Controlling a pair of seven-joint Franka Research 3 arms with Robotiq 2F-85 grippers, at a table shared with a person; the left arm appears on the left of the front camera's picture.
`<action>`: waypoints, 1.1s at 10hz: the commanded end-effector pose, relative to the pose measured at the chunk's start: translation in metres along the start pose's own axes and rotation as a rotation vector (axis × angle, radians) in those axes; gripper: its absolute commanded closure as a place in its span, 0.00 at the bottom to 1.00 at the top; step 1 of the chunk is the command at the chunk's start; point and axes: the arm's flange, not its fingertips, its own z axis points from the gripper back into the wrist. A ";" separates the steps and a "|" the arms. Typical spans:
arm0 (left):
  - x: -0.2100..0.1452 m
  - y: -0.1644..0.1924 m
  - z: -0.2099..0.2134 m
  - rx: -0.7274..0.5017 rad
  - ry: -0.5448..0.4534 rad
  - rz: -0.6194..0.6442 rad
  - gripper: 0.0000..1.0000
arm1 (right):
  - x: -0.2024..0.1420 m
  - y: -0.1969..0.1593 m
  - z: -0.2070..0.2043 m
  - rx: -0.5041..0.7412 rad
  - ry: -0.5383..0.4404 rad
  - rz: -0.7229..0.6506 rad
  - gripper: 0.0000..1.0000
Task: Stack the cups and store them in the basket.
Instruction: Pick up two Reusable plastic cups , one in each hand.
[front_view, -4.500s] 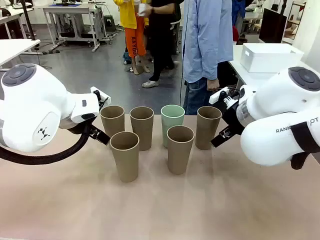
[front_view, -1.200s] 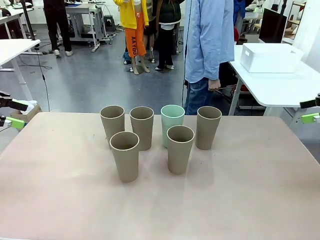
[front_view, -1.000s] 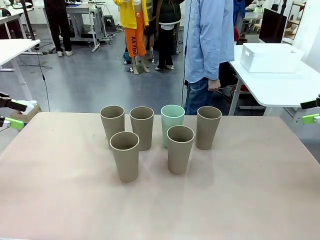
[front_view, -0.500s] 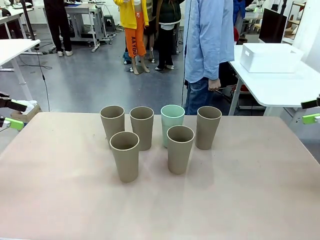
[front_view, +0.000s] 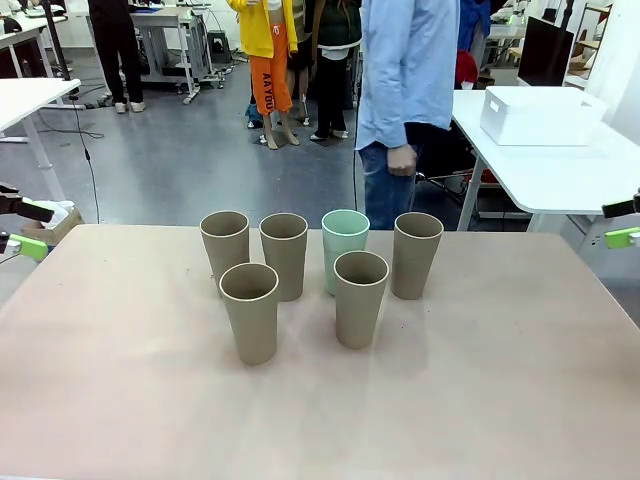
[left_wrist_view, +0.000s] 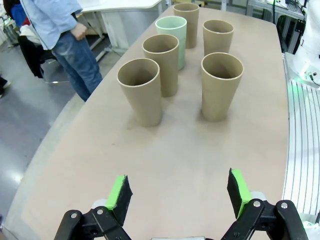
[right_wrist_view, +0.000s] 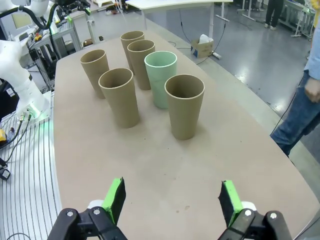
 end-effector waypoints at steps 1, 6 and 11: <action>-0.001 0.002 -0.001 -0.001 -0.029 -0.020 0.00 | 0.000 -0.004 -0.001 0.001 -0.034 0.026 0.00; -0.001 0.002 -0.001 -0.001 -0.029 -0.020 0.00 | 0.000 -0.004 -0.001 0.001 -0.034 0.026 0.00; -0.001 0.002 -0.001 -0.001 -0.029 -0.020 0.00 | 0.000 -0.004 -0.001 0.001 -0.034 0.026 0.00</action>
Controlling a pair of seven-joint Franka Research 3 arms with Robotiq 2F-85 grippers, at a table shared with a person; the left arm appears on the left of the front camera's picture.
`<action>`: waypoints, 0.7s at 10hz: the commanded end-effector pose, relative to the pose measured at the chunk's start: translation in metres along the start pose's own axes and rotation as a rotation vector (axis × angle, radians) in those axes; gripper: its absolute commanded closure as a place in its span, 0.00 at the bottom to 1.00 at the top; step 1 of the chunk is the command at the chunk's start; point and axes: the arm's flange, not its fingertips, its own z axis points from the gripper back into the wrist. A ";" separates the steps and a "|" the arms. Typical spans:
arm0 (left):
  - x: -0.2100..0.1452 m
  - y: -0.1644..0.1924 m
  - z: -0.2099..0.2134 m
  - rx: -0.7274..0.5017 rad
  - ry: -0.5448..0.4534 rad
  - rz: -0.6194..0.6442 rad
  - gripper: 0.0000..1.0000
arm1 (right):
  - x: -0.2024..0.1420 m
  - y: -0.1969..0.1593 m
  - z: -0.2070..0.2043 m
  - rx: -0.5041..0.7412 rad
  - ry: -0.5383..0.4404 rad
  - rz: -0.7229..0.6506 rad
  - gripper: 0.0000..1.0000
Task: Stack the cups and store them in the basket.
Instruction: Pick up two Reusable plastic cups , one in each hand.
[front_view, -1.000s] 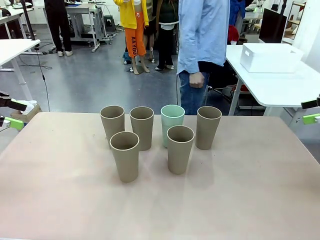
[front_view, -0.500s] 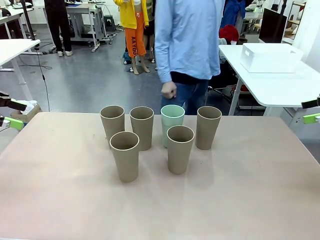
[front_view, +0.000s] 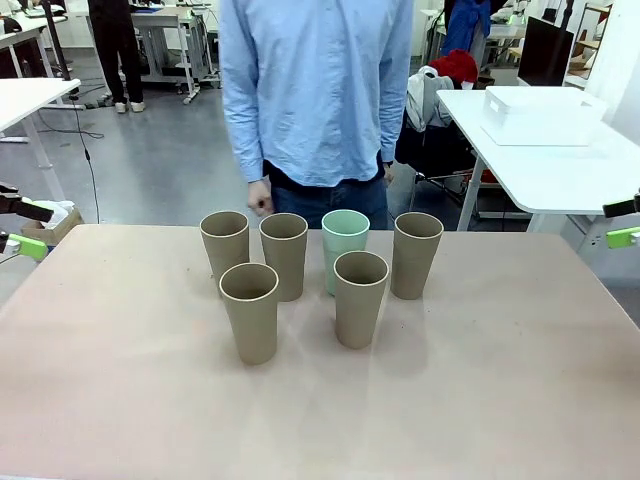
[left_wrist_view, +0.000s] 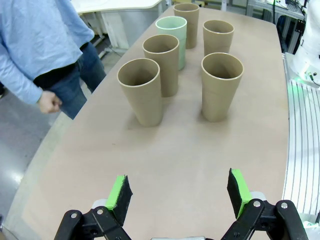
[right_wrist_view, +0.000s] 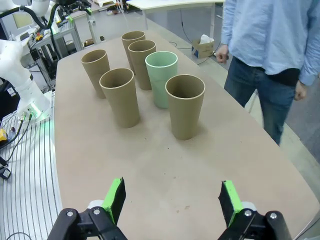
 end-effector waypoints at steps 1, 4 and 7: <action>-0.001 0.002 -0.001 -0.001 -0.028 -0.020 0.00 | 0.001 -0.004 -0.002 -0.004 -0.033 0.025 0.00; -0.001 0.002 -0.001 -0.001 -0.028 -0.020 0.00 | 0.001 -0.004 -0.002 -0.004 -0.033 0.025 0.00; -0.001 0.002 -0.001 -0.001 -0.028 -0.020 0.00 | 0.001 -0.004 -0.002 -0.004 -0.033 0.025 0.00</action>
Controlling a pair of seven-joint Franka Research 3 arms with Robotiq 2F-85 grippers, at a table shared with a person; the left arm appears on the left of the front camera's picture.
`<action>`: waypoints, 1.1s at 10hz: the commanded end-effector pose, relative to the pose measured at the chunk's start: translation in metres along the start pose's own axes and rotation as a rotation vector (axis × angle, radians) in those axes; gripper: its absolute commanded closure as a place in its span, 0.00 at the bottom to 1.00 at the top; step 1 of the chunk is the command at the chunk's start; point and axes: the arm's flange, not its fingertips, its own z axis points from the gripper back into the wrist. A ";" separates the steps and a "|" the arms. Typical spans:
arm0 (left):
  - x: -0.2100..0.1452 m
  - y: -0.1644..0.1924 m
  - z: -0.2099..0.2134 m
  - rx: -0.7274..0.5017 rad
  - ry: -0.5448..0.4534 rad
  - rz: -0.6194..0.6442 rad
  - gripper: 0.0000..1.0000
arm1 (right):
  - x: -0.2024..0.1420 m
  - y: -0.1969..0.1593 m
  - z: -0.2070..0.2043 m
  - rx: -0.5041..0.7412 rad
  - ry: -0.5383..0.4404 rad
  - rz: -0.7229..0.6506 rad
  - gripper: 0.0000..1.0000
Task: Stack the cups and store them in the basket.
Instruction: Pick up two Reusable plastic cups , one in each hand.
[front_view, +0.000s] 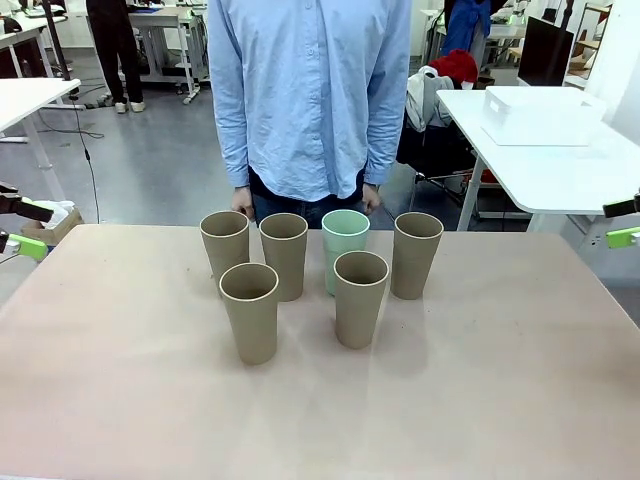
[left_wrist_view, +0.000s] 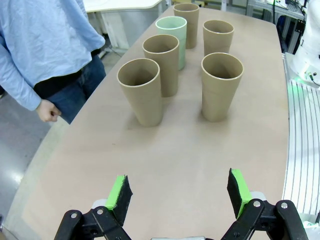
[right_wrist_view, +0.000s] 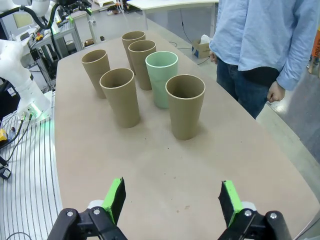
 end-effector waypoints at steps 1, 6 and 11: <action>-0.001 0.002 -0.001 -0.001 -0.028 -0.019 0.00 | 0.001 -0.004 -0.002 -0.005 -0.032 0.025 0.00; -0.001 0.002 -0.001 -0.001 -0.028 -0.019 0.00 | 0.001 -0.004 -0.002 -0.005 -0.032 0.025 0.00; -0.001 0.002 -0.001 -0.001 -0.028 -0.019 0.00 | 0.001 -0.004 -0.002 -0.005 -0.032 0.025 0.00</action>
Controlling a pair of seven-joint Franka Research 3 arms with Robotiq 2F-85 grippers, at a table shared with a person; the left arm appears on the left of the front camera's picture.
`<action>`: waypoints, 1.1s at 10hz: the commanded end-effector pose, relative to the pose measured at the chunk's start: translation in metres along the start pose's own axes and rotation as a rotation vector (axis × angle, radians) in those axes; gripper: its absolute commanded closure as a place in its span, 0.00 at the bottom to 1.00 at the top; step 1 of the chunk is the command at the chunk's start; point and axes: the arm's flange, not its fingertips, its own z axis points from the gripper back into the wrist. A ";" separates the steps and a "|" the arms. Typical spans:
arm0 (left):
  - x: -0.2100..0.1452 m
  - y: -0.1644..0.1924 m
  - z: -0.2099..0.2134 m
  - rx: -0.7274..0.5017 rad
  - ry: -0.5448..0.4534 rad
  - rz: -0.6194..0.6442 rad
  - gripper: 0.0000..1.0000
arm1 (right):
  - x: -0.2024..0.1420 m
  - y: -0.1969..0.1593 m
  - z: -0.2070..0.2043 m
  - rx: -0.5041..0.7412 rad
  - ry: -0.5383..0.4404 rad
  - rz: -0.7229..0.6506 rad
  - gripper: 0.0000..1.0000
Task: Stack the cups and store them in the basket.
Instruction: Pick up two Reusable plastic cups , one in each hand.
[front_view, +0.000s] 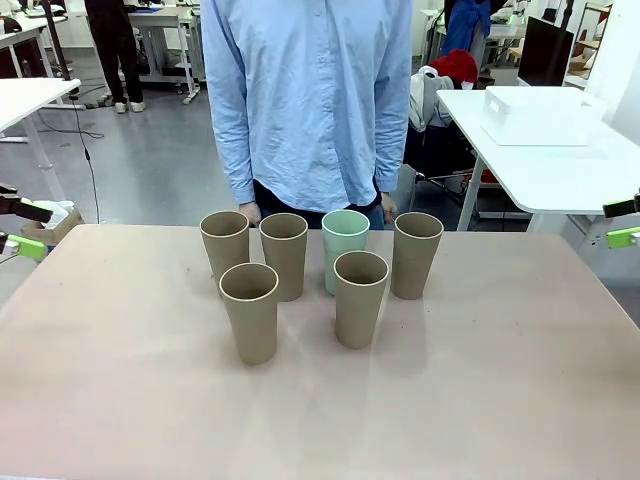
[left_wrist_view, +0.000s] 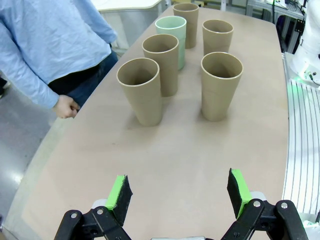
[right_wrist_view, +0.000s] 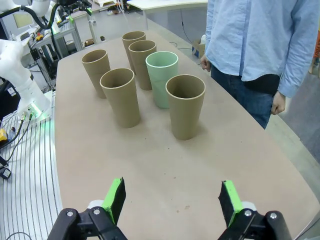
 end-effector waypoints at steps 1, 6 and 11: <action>0.001 0.002 -0.002 0.001 -0.028 -0.018 0.00 | 0.001 -0.004 -0.002 -0.006 -0.032 0.024 0.00; 0.001 0.002 -0.002 0.001 -0.028 -0.018 0.00 | 0.001 -0.004 -0.002 -0.006 -0.032 0.024 0.00; 0.001 0.002 -0.002 0.001 -0.028 -0.018 0.00 | 0.001 -0.004 -0.002 -0.006 -0.032 0.024 0.00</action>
